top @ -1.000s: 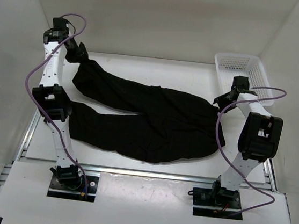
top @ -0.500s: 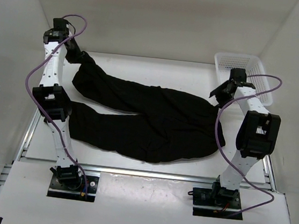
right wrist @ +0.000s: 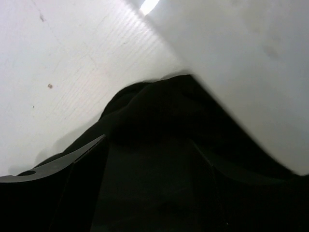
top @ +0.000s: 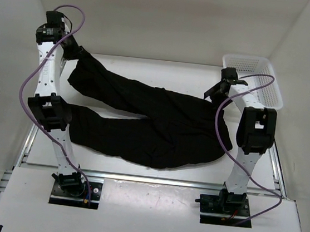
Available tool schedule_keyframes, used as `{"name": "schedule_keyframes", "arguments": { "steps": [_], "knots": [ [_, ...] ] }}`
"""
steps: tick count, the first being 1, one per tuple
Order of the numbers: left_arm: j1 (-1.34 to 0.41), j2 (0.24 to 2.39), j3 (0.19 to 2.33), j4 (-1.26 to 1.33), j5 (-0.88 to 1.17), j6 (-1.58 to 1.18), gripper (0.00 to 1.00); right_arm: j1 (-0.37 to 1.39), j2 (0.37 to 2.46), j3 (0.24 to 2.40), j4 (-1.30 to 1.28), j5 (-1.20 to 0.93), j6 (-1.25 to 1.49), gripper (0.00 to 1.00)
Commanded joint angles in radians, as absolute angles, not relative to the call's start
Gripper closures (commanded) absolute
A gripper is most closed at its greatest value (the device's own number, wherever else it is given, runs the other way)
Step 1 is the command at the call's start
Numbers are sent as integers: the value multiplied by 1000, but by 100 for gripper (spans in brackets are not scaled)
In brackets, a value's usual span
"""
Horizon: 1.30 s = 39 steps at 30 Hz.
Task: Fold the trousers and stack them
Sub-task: Flatten the trousers out
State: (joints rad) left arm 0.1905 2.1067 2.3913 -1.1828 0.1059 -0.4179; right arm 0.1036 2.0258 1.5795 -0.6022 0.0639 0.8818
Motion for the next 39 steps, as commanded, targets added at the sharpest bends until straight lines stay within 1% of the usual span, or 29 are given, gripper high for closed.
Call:
{"name": "schedule_keyframes", "arguments": {
  "steps": [1, 4, 5, 6, 7, 8, 9, 10, 11, 16, 21, 22, 24, 25, 26, 27, 28, 31, 33, 34, 35, 39],
  "knots": [
    [210, 1991, 2396, -1181, 114, -407, 90, 126, 2071, 1647, -630, 124, 939, 30],
    [210, 1970, 2378, -1181, 114, -396, 90, 137, 2098, 1647, -630, 158, 966, 37],
    [219, 1970, 2367, -1181, 114, -396, 90, 146, 2111, 1647, -630, 167, 980, 47],
    [219, 1970, 2367, -1181, 114, -396, 90, 146, 2120, 1647, -640, 176, 980, 54],
    [219, 1970, 2367, -1181, 114, -387, 90, 156, 2120, 1647, -640, 187, 989, 63],
    [219, 1970, 2356, -1181, 114, -387, 90, 156, 2111, 1647, -640, 196, 989, 82],
    [219, 1970, 2356, -1181, 114, -387, 90, 167, 2102, 1647, -640, 208, 989, 91],
    [219, 1970, 2356, -1181, 123, -387, 90, 179, 2077, 1638, -640, 239, 989, 98],
    [219, 1970, 2356, -1181, 123, -387, 90, 179, 2063, 1638, -640, 254, 999, 100],
    [219, 1979, 2356, -1172, 143, -387, 90, 215, 1936, 1566, -630, 343, 1008, 100],
    [219, 2002, 2365, -1163, 163, -387, 90, 215, 1824, 1494, -609, 362, 961, 100],
    [219, 2002, 2365, -1163, 163, -387, 90, 215, 1824, 1485, -609, 371, 941, 97],
    [219, 1993, 2365, -1163, 173, -387, 90, 215, 1813, 1473, -609, 371, 855, 84],
    [219, 1993, 2365, -1163, 182, -387, 90, 215, 1825, 1482, -609, 371, 823, 66],
    [219, 1993, 2365, -1163, 183, -387, 90, 215, 1836, 1492, -609, 371, 784, 56],
    [219, 1993, 2365, -1163, 183, -387, 90, 215, 1864, 1503, -609, 371, 700, 53],
    [219, 1984, 2365, -1163, 183, -387, 90, 215, 1877, 1514, -638, 358, 671, 53],
    [219, 1973, 2365, -1163, 183, -377, 90, 215, 1878, 1464, -647, 357, 637, 73],
    [219, 1963, 2353, -1163, 172, -377, 90, 215, 1841, 1363, -620, 335, 637, 73],
    [219, 1963, 2344, -1163, 172, -377, 90, 215, 1830, 1330, -606, 318, 665, 71],
    [219, 1963, 2344, -1163, 172, -377, 90, 215, 1830, 1304, -595, 302, 679, 66],
    [219, 1954, 2323, -1163, 172, -387, 90, 215, 1793, 1191, -607, 291, 758, 63]
  ]
}}
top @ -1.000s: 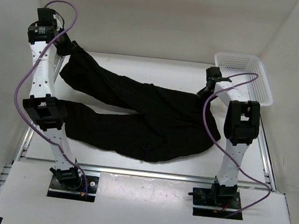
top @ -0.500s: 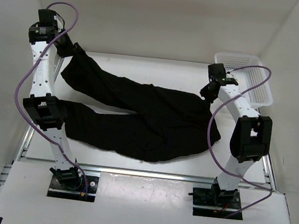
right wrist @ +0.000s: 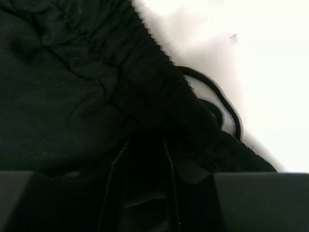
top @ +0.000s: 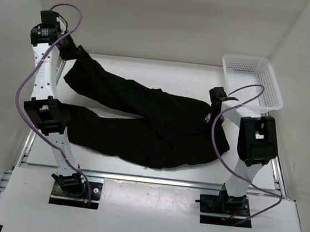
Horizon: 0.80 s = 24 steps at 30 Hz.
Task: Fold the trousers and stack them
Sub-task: Flatten the trousers out
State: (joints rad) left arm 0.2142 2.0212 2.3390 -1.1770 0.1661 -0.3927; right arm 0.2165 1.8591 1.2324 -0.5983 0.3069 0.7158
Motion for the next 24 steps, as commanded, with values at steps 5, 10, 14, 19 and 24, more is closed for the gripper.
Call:
{"name": "schedule_keyframes", "arguments": {
  "steps": [5, 10, 14, 19, 24],
  "knots": [
    [219, 1945, 2322, -1154, 172, -387, 90, 215, 1671, 1005, -646, 291, 866, 63],
    [219, 1954, 2322, -1154, 199, -387, 90, 262, 1458, 852, -698, 313, 971, 63],
    [210, 1954, 2298, -1154, 224, -387, 90, 273, 1293, 853, -745, 394, 1005, 54],
    [201, 1974, 2298, -1144, 244, -377, 90, 250, 1342, 1035, -729, 456, 925, 28],
    [192, 1974, 2307, -1144, 264, -377, 90, 186, 1586, 1170, -632, 349, 770, 26]
  ]
}}
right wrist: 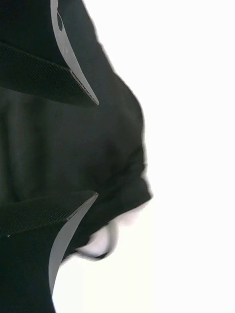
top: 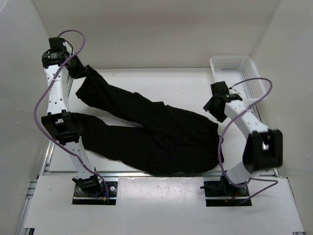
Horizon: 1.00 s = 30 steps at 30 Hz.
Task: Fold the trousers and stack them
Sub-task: Flatten the trousers out
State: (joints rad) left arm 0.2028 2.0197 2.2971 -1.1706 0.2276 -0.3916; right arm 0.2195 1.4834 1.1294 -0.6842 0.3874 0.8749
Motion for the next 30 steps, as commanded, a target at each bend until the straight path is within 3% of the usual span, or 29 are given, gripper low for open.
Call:
{"name": "schedule_keyframes", "arguments": {
  "steps": [1, 8, 14, 18, 23, 30],
  "knots": [
    [192, 1974, 2307, -1144, 264, -368, 90, 158, 1654, 1183, -632, 322, 753, 26],
    [192, 1965, 2307, -1155, 241, -350, 90, 107, 1724, 1166, -575, 135, 813, 25],
    [192, 1965, 2307, -1155, 241, -350, 90, 107, 1799, 1166, -603, 149, 870, 24],
    [192, 1956, 2307, -1155, 221, -350, 90, 152, 1662, 1152, -638, 284, 896, 25],
    [192, 1956, 2307, -1155, 239, -350, 90, 152, 1615, 1177, -661, 285, 887, 25],
    [183, 1956, 2298, -1155, 239, -360, 90, 152, 1762, 1201, -637, 230, 917, 25]
  ]
}}
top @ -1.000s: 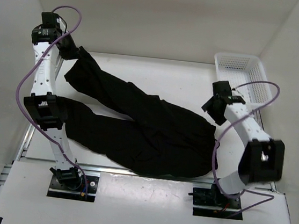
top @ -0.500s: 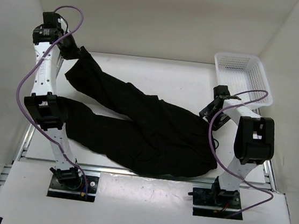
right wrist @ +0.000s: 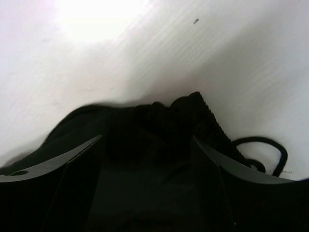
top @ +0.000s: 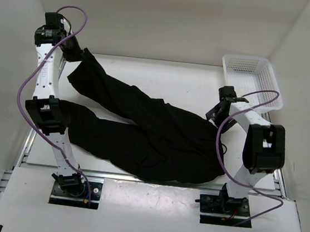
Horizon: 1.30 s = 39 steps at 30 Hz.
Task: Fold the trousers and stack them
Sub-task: Flatten the trousers out
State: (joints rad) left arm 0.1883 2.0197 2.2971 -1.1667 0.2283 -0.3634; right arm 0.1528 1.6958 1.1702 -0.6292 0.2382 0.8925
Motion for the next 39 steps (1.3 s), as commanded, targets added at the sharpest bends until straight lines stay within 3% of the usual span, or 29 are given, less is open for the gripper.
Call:
{"name": "schedule_keyframes", "arguments": {
  "steps": [1, 4, 7, 8, 10, 16, 23, 26, 27, 28, 29, 30, 32, 35, 37, 38, 39],
  "knots": [
    [183, 1956, 2298, -1155, 239, -360, 90, 152, 1782, 1210, -637, 230, 917, 25],
    [183, 1956, 2298, -1155, 239, -360, 90, 152, 1838, 1223, -637, 230, 930, 30],
    [183, 1956, 2298, -1155, 230, -360, 90, 152, 1848, 1210, -627, 230, 966, 61],
    [183, 1956, 2298, -1155, 230, -360, 90, 152, 1820, 1194, -627, 262, 980, 84],
    [183, 1956, 2298, -1155, 230, -350, 90, 152, 1783, 1160, -640, 304, 989, 100],
    [183, 1988, 2307, -1134, 277, -350, 90, 65, 1577, 1052, -652, 399, 1011, 100],
    [173, 2094, 2494, -1147, 356, -319, 90, -5, 1537, 1032, -640, 420, 976, 100],
    [182, 1981, 2386, -1077, 290, -319, 88, -5, 1516, 1032, -649, 436, 966, 100],
    [192, 1932, 2232, -1031, 272, -319, 81, -5, 1516, 1032, -649, 436, 966, 100],
    [201, 1881, 2148, -978, 252, -331, 34, -5, 1516, 1032, -637, 436, 942, 100],
    [212, 1811, 2076, -904, 226, -351, 12, -5, 1516, 1046, -637, 436, 942, 100],
    [221, 1799, 2006, -904, 210, -365, 4, -5, 1531, 1055, -637, 427, 930, 100],
    [230, 1845, 2005, -913, 195, -365, 1, -5, 1546, 1055, -624, 426, 920, 100],
    [195, 1900, 2080, -1000, 171, -365, 1, -5, 1568, 1064, -615, 417, 902, 100],
    [151, 1913, 2089, -1000, 100, -353, 38, -5, 1568, 1065, -606, 405, 893, 100],
    [140, 1924, 2089, -1000, 75, -353, 69, -5, 1568, 1065, -606, 405, 893, 100],
    [140, 1948, 2089, -1000, 55, -353, 90, -5, 1568, 1065, -606, 396, 882, 100]
  ]
}}
